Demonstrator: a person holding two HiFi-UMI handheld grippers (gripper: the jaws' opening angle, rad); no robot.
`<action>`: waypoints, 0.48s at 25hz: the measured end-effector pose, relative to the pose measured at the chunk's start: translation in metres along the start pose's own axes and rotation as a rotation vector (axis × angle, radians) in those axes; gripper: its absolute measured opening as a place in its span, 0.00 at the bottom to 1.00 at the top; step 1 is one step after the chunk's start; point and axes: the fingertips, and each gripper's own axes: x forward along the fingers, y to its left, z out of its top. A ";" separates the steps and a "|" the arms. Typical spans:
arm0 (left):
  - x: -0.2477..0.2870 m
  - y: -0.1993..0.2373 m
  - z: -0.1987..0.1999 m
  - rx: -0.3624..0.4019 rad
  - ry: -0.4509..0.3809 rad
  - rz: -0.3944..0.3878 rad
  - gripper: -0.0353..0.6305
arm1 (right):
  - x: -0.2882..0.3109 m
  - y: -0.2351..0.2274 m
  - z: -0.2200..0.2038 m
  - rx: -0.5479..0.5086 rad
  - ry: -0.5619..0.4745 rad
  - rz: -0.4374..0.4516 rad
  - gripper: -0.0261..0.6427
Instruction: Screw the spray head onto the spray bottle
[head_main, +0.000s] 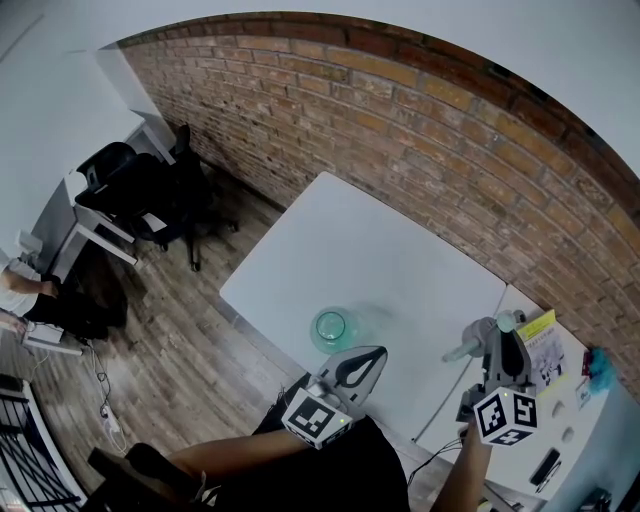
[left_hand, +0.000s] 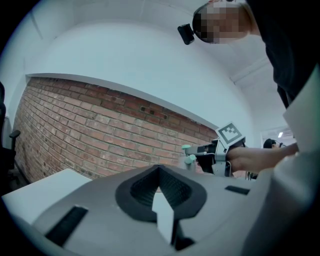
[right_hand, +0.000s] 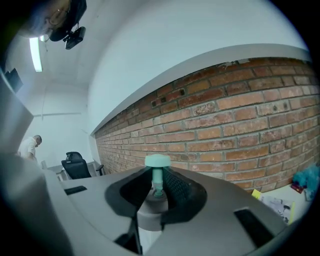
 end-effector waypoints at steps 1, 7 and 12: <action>0.000 0.001 -0.003 0.012 -0.002 0.000 0.05 | -0.002 0.002 0.003 -0.004 -0.005 0.004 0.14; 0.002 -0.006 0.002 0.007 0.004 -0.013 0.05 | -0.010 0.011 0.016 -0.032 -0.028 0.015 0.14; 0.004 -0.011 0.008 0.000 -0.015 -0.021 0.05 | -0.014 0.015 0.028 -0.060 -0.049 0.011 0.14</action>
